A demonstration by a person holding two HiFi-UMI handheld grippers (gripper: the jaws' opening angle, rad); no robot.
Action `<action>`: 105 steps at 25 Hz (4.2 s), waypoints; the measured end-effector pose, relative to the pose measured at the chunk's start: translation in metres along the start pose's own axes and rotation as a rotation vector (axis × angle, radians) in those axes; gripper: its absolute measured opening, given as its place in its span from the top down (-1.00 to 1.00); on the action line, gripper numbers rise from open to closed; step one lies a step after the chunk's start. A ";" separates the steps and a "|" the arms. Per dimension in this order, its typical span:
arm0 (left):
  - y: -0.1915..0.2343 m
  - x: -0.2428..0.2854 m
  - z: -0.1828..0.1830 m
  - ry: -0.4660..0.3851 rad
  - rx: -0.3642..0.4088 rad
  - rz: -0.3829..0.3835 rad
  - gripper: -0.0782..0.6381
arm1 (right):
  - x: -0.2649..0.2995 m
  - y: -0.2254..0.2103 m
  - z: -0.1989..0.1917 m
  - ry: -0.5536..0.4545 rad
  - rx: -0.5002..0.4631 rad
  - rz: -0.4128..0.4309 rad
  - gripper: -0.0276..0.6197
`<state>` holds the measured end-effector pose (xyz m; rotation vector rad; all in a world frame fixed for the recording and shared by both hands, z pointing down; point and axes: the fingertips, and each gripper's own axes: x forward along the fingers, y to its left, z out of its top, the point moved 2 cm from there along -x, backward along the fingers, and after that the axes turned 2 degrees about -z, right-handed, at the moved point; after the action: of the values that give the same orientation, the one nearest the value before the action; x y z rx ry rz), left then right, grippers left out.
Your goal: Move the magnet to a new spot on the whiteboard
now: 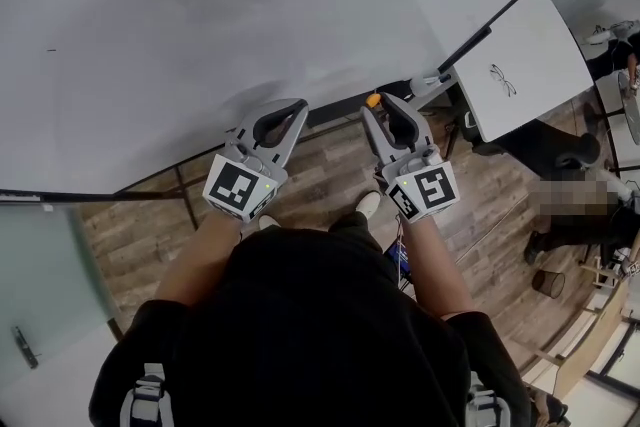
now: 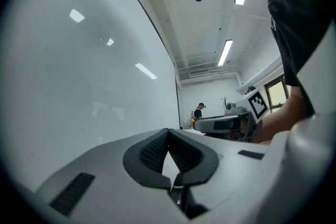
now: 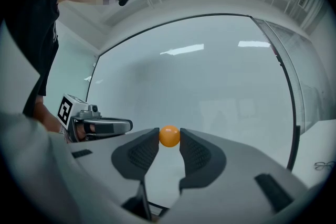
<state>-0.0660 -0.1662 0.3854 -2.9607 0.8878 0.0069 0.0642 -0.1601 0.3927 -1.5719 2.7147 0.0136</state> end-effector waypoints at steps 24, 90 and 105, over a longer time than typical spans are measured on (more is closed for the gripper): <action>-0.093 0.253 -0.015 0.050 0.005 0.114 0.78 | -0.064 -0.260 -0.027 -0.025 0.024 0.074 0.55; -0.090 0.417 -0.084 0.094 -0.051 -0.021 0.78 | 0.004 -0.418 -0.106 0.104 0.020 -0.170 0.54; -0.100 0.406 -0.071 0.074 -0.030 -0.013 0.78 | -0.028 -0.396 -0.080 0.108 -0.014 -0.097 0.50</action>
<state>0.3273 -0.3098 0.4536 -3.0126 0.8842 -0.0918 0.4219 -0.3342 0.4711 -1.7558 2.7186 -0.0549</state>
